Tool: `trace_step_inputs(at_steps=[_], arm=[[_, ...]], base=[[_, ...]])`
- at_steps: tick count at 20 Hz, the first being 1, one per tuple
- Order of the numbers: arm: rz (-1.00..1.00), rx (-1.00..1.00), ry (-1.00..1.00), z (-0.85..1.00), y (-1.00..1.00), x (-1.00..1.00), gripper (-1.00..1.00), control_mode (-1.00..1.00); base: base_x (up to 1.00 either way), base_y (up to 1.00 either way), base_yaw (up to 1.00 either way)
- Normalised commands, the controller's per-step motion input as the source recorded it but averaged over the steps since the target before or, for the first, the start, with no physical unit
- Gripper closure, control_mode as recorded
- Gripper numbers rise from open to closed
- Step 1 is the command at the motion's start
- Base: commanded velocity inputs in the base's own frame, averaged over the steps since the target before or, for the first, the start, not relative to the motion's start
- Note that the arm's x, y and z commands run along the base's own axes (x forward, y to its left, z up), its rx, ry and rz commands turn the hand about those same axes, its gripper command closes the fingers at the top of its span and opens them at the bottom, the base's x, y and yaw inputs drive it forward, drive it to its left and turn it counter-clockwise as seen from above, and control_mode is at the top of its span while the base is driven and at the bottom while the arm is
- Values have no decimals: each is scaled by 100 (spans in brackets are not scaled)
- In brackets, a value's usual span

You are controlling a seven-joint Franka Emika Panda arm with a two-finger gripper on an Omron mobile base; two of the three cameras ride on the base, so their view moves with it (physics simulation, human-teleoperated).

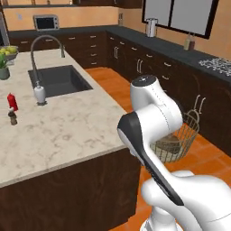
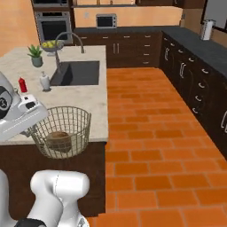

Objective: Open the cabinet, pick up the bread from the cabinet and place it in the basket. Then move the basket to the dining counter.

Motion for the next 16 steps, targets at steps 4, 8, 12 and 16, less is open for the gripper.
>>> trace_step_inputs(at_steps=[4, 8, 12, 16], arm=[[0, 0, 0, 0, 0, 0, 100, 100], [0, 0, 0, 0, 0, 0, 100, 100], [0, 0, 0, 0, 0, 0, 100, 100], [0, 0, 0, 0, 0, 0, 100, 100]], base=[[0, 100, 14], [20, 69, 4], [33, 38, 0], [42, 42, 0]])
